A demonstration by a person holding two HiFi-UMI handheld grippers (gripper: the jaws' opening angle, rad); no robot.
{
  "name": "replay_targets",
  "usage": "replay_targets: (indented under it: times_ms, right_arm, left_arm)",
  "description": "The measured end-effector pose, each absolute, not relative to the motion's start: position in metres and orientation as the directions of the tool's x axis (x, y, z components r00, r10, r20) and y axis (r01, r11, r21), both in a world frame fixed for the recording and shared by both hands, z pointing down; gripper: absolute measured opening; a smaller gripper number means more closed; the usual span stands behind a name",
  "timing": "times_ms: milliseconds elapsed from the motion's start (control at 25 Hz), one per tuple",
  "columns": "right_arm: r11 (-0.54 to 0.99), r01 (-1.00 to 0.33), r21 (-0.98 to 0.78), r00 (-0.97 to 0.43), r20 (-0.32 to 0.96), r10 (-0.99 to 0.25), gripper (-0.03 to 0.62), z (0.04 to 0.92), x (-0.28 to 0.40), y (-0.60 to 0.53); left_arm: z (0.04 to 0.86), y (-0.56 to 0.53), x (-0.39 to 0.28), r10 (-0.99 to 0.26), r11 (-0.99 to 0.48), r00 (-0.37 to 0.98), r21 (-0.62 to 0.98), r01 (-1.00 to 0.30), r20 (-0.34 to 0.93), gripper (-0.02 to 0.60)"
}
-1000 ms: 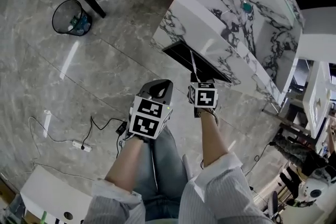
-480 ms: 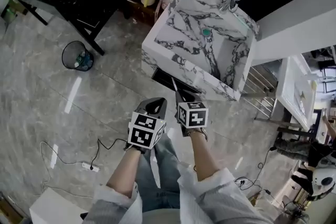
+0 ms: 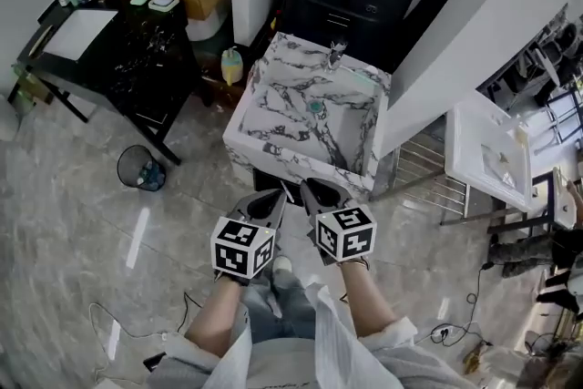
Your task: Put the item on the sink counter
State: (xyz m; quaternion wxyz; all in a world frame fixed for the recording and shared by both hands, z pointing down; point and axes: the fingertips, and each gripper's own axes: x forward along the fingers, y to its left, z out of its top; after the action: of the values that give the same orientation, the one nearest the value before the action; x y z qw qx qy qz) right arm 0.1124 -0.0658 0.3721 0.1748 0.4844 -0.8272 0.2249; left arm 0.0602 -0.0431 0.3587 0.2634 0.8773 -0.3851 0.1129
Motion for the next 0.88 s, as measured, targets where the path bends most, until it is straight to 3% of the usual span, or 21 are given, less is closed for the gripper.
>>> replay_targets:
  times_ms: [400,640,880]
  right_arm:
    - [0.458,-0.869,-0.186,-0.492,0.239,-0.837,0.013,0.248,0.137,-0.032]
    - [0.483,-0.862,-0.154,-0.503,0.144,-0.852,0.011,0.205,0.144,-0.015]
    - [0.504,-0.856,-0.117,-0.515,0.105,-0.851,0.011,0.185,0.141,-0.004]
  left_arm:
    - [0.245,-0.022,0.097,-0.598,-0.702,0.782,0.356,-0.617,0.177,0.015]
    - [0.197,-0.006,0.111,-0.561,-0.769,0.826,0.336,-0.544,0.055,0.015]
    - [0.182,0.002,0.109,-0.565,-0.779,0.825,0.317,-0.541,0.019,0.015]
